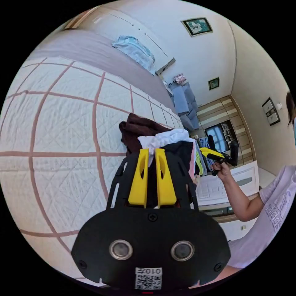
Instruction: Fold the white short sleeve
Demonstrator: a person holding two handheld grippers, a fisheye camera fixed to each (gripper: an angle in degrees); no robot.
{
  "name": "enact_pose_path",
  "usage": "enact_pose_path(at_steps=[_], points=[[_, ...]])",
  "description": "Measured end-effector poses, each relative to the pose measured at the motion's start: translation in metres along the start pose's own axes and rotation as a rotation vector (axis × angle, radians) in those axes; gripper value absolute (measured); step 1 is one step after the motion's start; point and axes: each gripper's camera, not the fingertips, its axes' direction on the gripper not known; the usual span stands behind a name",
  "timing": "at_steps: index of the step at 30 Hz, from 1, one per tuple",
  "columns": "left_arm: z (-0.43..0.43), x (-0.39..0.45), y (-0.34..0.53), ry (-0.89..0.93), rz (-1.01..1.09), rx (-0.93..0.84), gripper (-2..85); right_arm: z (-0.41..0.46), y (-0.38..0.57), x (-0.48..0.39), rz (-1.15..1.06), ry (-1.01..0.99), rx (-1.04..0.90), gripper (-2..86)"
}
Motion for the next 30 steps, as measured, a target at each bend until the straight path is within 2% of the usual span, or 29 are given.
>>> enact_pose_path(at_steps=[2, 5, 8, 10, 13, 15, 18, 22, 23, 25, 26, 28, 30], points=[[-0.027, 0.021, 0.008, -0.080, 0.117, -0.094, 4.3, 0.007, 0.024, -0.013, 0.008, 0.070, -0.060, 15.3], [-0.008, 0.048, 0.036, -0.053, 0.226, -0.261, 4.9, 0.025, 0.079, -0.009, 0.185, 0.077, -0.109, 17.3], [0.040, 0.060, 0.077, -0.082, 0.244, -0.398, 5.4, 0.042, 0.126, 0.009, 0.348, 0.004, -0.059, 18.3], [0.063, 0.059, 0.092, -0.074, 0.199, -0.410, 5.4, 0.053, 0.138, 0.027, 0.408, -0.019, -0.025, 18.4], [0.072, 0.063, 0.098, -0.075, 0.173, -0.308, 5.1, 0.066, 0.133, 0.065, 0.437, -0.033, 0.009, 17.7], [0.076, 0.060, 0.099, -0.105, 0.123, -0.300, 4.9, 0.078, 0.117, 0.095, 0.421, -0.117, 0.065, 16.0], [0.077, 0.047, 0.106, -0.101, 0.030, -0.268, 4.0, 0.118, 0.080, 0.109, 0.304, -0.227, -0.063, 13.0], [0.087, 0.068, 0.118, -0.035, 0.107, -0.232, 2.8, 0.136, 0.048, 0.098, 0.236, -0.028, -0.180, 11.8], [0.097, 0.080, 0.121, -0.064, 0.144, -0.257, 2.7, 0.139, 0.044, 0.098, 0.208, 0.006, -0.207, 11.7], [0.102, 0.091, 0.122, -0.197, 0.155, -0.241, 2.8, 0.134, 0.046, 0.108, 0.200, -0.015, -0.186, 11.2], [0.090, 0.091, 0.121, -0.245, 0.115, -0.133, 3.0, 0.122, 0.052, 0.120, 0.207, -0.057, -0.135, 11.4], [0.067, 0.080, 0.116, -0.267, 0.032, 0.006, 3.7, 0.105, 0.064, 0.145, 0.236, -0.115, -0.052, 13.0], [0.052, 0.065, 0.107, -0.322, -0.009, 0.038, 4.5, 0.102, 0.076, 0.185, 0.295, -0.149, 0.008, 14.4]])
